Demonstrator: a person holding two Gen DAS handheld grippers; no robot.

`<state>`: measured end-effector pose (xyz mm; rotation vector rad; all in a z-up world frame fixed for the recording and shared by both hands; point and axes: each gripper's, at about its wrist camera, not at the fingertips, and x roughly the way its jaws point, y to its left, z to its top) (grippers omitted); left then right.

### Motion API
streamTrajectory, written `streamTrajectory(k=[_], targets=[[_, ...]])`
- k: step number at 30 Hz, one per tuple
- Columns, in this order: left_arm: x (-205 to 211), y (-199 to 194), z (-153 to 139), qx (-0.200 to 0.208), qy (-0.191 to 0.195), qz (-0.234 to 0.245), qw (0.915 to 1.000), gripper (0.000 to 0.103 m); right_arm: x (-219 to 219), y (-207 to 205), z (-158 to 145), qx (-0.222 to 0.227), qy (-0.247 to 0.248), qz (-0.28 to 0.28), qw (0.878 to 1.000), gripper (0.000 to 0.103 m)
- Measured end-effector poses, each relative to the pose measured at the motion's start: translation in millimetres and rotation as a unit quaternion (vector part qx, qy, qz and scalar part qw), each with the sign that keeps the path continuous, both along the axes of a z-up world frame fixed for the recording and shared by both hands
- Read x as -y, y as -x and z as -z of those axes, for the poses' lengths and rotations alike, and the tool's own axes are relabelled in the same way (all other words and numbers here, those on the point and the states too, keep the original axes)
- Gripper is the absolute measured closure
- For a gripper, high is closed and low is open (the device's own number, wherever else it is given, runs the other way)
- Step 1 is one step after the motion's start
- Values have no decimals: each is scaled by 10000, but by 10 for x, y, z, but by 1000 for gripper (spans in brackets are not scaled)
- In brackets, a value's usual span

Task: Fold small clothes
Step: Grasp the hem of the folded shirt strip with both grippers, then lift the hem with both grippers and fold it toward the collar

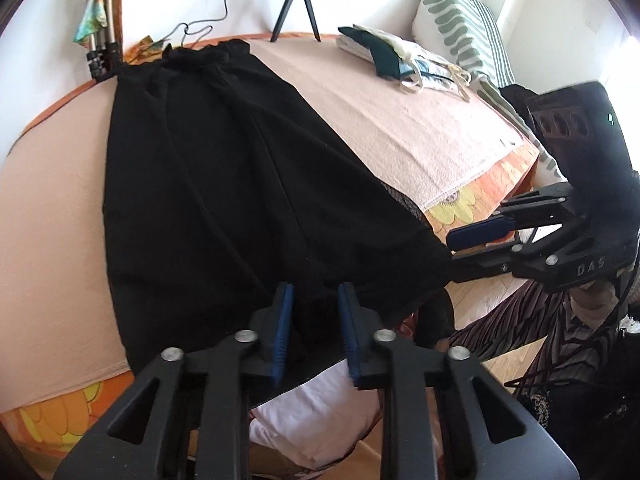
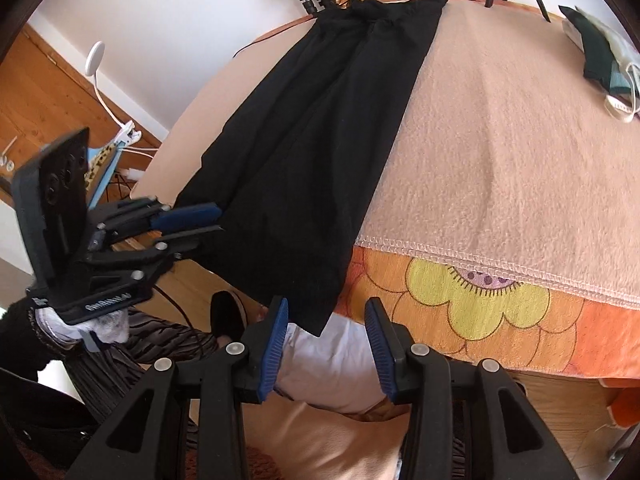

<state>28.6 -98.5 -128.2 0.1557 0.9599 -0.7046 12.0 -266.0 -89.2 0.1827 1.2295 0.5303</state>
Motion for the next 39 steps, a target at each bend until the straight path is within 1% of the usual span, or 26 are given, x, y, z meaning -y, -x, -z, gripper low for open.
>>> streamTrajectory(k=[3,6,7,8,9,10,11,13,15,16,18,19,20,21,22,23,24,25,27,29,31,32,34,37,39], targets=[[-1,-1,23,19,11,18,10000,100,37,-25,19,-165,-220,86,9996,63],[-19,-17,36,-15,60,-20,10000,100,-23,-35,10,-59,-97,23,9999,67],[-27,-10,34,5,68,-30,10000,100,-86,-35,19,-60,-99,-3,9999,76],[-16,-8,34,20,66,-25,10000,100,-129,-45,31,-90,-107,-74,9999,83],[-19,-1,34,27,73,-18,10000,101,-178,-45,25,-22,-3,-128,9999,88],[-23,5,33,24,97,-24,9999,101,-214,-47,17,44,115,-166,9998,99],[-27,12,35,2,122,-23,9999,101,-230,-50,16,56,173,-193,9996,101],[-37,41,41,-25,133,-8,9999,101,-203,-33,6,-4,66,-168,9998,102],[-63,92,37,7,151,15,9999,101,-176,-2,-33,36,48,-234,9997,102],[-82,117,25,-10,184,37,9998,101,-182,5,-48,93,184,-265,9994,102],[-133,138,-10,-134,153,2,9998,100,-187,-9,-54,82,210,-314,9993,102],[-207,147,-52,-219,170,-113,9996,98,-183,-13,-57,49,140,-345,9993,101],[-282,163,-92,-229,209,-206,9993,92,-169,-13,-66,44,104,-372,9992,97],[-379,192,-141,-191,265,-309,9990,83,-109,-14,-98,71,67,-400,9992,95],[-488,222,-192,-137,296,-430,9985,77,-47,-9,-127,79,-5,-423,9991,89],[-607,236,-240,-120,286,-563,9979,70,-26,-12,-126,68,-65,-416,9991,66],[-697,241,-267,-141,286,-660,9973,70,24,-18,-147,76,-173,-370,9991,58],[-779,237,-284,-188,293,-751,9966,69,67,-22,-173,104,-260,-284,9992,57],[-919,181,-273,-387,282,-925,9946,68,142,-64,-182,64,-427,-189,9989,57],[-1015,95,-215,-634,294,-1083,9917,67,182,-116,-139,-98,-558,-97,9983,59],[-1082,-3,-142,-943,424,-1235,9869,67,201,-122,-93,-195,-586,-79,9981,61],[-1117,-54,-98,-1139,533,-1310,9834,67,203,-120,-74,-235,-572,-78,9981,63],[-1170,-131,-26,-1402,683,-1429,9774,67,183,-117,-30,-350,-635,-86,9973,65],[-1166,-150,40,-1551,714,-1451,9746,67,146,-108,38,-564,-722,-101,9957,67],[-1133,-170,75,-1668,748,-1394,9732,68,125,-115,46,-597,-756,-111,9953,70]])
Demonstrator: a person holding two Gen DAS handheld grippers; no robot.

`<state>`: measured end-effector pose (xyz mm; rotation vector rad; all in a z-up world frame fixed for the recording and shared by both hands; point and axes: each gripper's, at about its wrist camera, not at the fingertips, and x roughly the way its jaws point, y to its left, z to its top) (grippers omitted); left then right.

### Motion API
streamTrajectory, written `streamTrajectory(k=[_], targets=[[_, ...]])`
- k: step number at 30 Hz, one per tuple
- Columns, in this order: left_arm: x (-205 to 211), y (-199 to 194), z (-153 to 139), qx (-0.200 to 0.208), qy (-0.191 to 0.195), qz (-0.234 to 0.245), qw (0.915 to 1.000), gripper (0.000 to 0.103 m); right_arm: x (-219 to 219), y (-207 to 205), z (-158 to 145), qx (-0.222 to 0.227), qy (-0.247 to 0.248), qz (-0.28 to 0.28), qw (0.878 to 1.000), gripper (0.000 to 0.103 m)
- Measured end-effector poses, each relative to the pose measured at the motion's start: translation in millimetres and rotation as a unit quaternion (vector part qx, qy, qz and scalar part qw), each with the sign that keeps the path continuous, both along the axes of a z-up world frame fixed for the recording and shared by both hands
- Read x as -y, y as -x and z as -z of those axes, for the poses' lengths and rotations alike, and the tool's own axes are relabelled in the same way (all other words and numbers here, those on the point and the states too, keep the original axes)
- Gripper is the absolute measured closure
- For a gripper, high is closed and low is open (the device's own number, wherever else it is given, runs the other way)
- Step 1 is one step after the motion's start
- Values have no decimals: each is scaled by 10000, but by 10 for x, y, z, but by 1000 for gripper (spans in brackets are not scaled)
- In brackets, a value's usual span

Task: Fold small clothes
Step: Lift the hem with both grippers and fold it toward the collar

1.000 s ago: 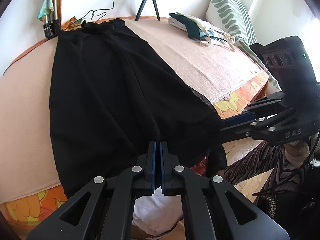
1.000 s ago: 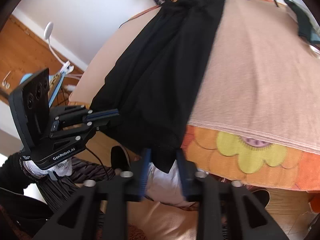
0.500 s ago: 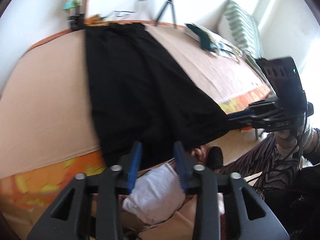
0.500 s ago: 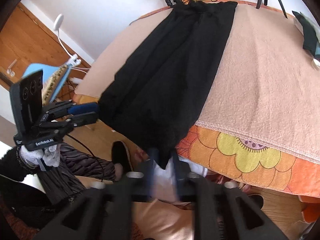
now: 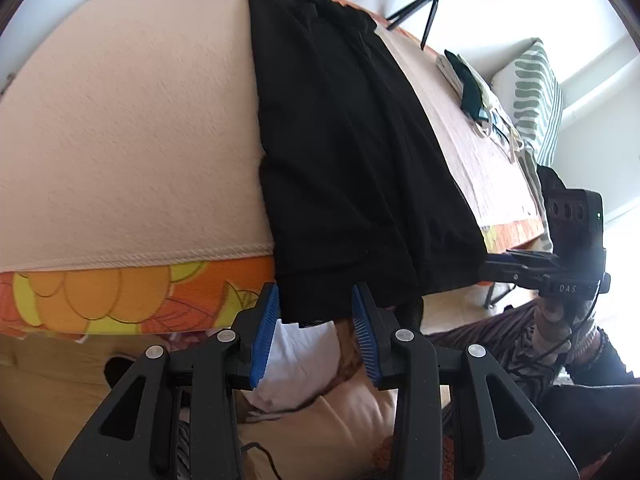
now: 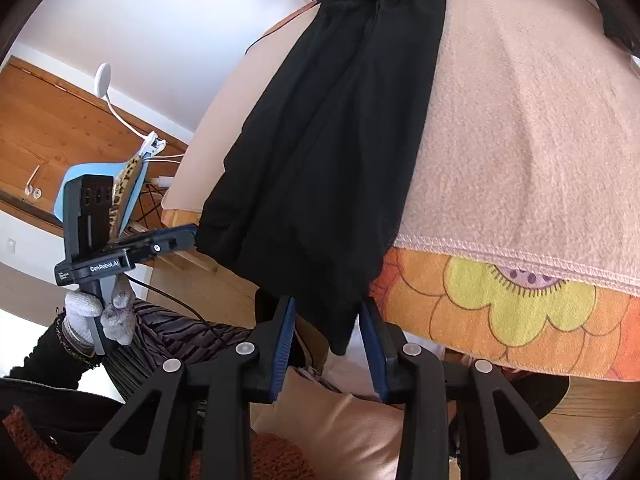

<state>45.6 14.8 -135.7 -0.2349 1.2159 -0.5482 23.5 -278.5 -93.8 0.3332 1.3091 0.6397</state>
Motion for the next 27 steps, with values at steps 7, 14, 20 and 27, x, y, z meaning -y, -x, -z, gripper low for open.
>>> streamTrajectory(k=[7,14,20,27], targets=[[90,-5,-10,156,121,191,9996,99,-109,-13,65,-137,16,0,9999,96],[39,-29,-200,370,489,258,9978,100,-1,-35,50,-285,-495,449,9974,101],[41,-224,-439,543,869,181,9946,100,94,-197,-107,-250,-972,745,9922,101],[82,-726,-629,902,991,-40,9910,100,129,-673,-331,68,-982,895,9911,101]])
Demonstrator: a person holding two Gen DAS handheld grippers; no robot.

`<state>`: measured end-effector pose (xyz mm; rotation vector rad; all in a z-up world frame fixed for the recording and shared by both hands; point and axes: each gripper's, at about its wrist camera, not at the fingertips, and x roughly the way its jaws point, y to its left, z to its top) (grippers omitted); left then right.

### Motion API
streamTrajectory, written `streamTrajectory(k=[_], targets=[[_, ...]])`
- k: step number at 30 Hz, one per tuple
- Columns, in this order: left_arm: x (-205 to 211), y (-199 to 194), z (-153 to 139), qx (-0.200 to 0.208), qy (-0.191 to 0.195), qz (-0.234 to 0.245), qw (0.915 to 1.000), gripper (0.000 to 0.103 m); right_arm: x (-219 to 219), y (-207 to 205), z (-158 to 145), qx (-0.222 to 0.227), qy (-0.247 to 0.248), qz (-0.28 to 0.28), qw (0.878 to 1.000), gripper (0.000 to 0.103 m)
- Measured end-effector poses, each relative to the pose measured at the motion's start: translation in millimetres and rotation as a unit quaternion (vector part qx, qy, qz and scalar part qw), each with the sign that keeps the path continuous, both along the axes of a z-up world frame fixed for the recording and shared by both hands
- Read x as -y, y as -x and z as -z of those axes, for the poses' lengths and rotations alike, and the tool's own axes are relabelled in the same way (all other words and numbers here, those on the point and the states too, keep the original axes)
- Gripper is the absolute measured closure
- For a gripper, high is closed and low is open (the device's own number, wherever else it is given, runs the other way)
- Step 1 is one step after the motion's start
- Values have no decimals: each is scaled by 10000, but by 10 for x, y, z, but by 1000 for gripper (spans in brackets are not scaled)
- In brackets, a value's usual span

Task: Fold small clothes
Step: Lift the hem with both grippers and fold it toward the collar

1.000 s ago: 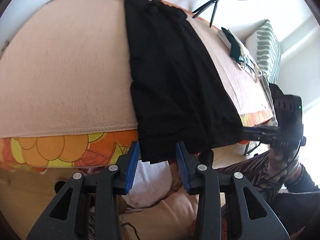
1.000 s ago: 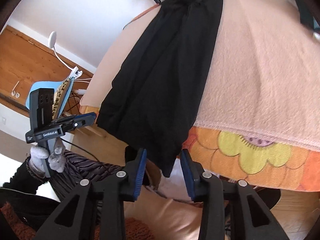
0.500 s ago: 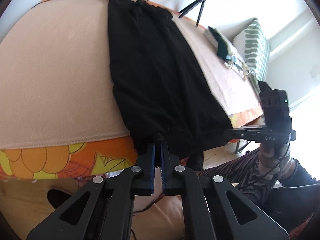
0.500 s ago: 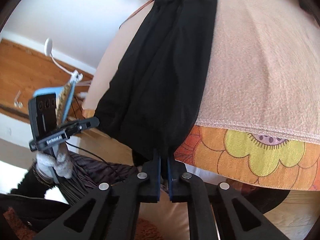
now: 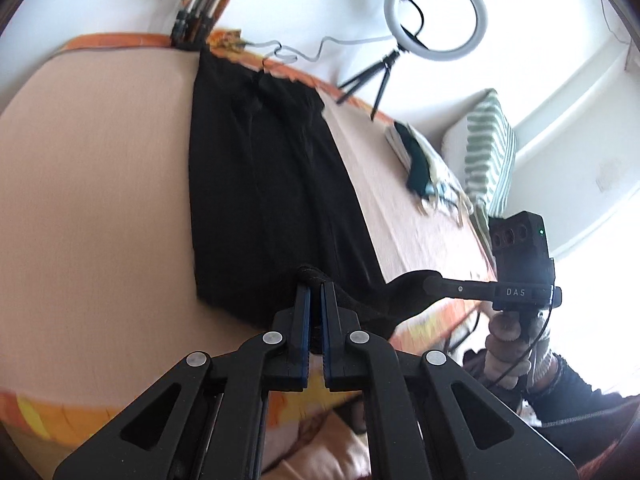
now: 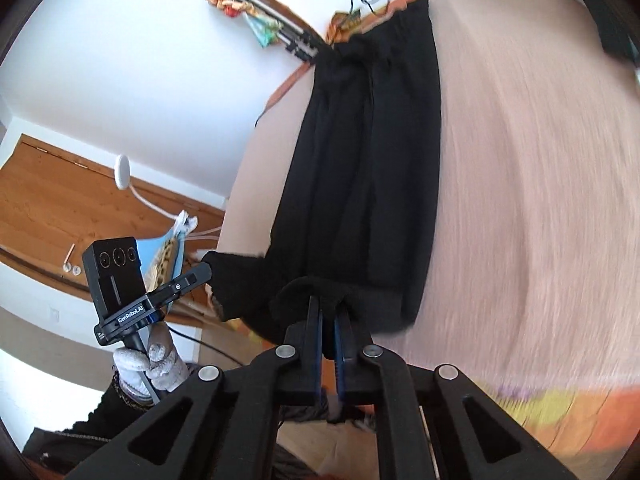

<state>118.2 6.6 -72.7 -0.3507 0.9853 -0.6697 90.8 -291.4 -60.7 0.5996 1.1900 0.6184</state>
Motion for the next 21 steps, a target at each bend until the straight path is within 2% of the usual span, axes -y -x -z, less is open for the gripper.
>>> streamTrajectory(k=[4,7,15,18,19,20,21], targets=[[-4,-303,-10,104,-16,-172,9998,100,22,-352,7,-21,-24,172,9998,101],[-8,-560,60,124,-177,-254,9994,100,49,-635,75,-39,100,263,9996,101],[3,-947,371,-147,-318,-368,9987,100,59,-1031,399,-375,82,365,9986,100],[-9,-1005,436,-266,-286,-371,9985,98,115,-1096,486,-498,69,349,9981,89],[-19,-1029,454,-350,-331,-390,9981,95,143,-1110,504,-537,86,329,9980,73],[-32,-1053,465,-492,-354,-365,9975,91,193,-1101,500,-532,70,348,9980,65],[-57,-1063,464,-572,-327,-338,9973,89,248,-1090,456,-428,9,358,9984,65]])
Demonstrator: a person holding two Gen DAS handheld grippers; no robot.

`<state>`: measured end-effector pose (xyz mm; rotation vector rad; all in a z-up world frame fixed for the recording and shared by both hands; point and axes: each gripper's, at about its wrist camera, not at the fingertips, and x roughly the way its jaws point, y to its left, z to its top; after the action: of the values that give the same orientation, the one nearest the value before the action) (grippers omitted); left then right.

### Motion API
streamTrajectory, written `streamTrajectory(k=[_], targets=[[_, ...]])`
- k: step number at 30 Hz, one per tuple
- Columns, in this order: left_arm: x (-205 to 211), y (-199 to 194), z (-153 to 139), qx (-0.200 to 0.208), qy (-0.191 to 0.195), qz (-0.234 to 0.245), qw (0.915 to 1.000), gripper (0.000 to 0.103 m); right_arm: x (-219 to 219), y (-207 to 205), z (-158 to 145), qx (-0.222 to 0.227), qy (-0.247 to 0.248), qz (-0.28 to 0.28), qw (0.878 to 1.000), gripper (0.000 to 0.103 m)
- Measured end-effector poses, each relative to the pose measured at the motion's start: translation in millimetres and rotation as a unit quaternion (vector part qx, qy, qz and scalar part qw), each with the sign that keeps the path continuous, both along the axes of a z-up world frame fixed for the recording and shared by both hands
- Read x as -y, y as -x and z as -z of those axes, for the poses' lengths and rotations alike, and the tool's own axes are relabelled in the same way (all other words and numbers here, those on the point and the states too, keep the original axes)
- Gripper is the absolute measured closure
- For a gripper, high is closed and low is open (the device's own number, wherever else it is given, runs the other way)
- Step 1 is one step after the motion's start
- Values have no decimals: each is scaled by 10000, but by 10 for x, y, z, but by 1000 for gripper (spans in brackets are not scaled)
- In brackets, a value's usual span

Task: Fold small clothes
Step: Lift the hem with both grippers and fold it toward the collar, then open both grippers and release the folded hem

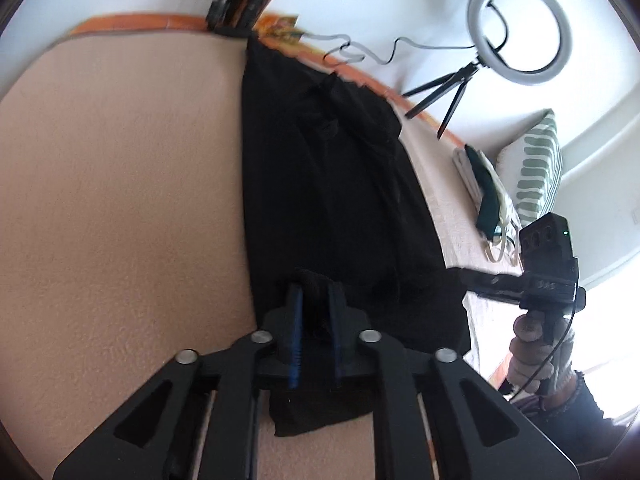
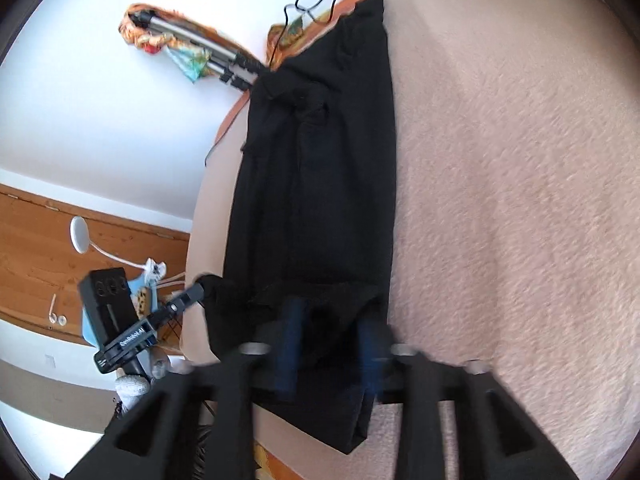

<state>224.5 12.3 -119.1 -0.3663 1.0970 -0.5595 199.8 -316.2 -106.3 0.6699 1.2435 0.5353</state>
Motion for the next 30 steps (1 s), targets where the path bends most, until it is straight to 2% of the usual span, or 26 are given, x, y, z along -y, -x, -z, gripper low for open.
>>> streamTrajectory(k=[3,6,7,9,11,13,15,17,19,22,24,25,30], targets=[[-130,61,-102,205,130,82,9997,89,64,43,-190,427,79,-232,9988,65],[-199,153,-242,581,-12,370,9976,89,4,184,-394,1174,943,-722,9860,65],[-186,188,-267,697,-108,578,9958,88,-51,234,-420,1369,1188,-931,9790,65],[-103,245,-260,850,-602,923,9903,85,-194,326,-426,1627,1567,-1343,9649,65],[10,290,-211,998,-1081,1164,9822,85,-352,412,-386,1882,1982,-1729,9463,55],[120,290,-148,1032,-1396,1419,9745,85,-503,499,-314,2081,2416,-2192,9221,55],[198,264,-87,1077,-1615,1604,9678,85,-579,581,-233,2237,2802,-2500,8994,55],[234,206,-54,1066,-1695,1640,9659,85,-618,584,-192,2358,2964,-2618,8877,56],[249,159,-42,1067,-1727,1692,9644,85,-606,557,-166,2402,3113,-2557,8832,56],[305,122,-23,1177,-1962,1814,9564,85,-622,481,-191,2520,3214,-2442,8795,56],[332,101,-7,1209,-2027,1793,9550,85,-645,427,-222,2654,3321,-2371,8735,56],[333,65,1,1188,-2018,1737,9565,85,-660,371,-237,2671,3312,-2315,8749,59],[151,-214,55,806,-1678,925,9782,81,-575,25,-260,2363,3204,-1743,9006,61]])
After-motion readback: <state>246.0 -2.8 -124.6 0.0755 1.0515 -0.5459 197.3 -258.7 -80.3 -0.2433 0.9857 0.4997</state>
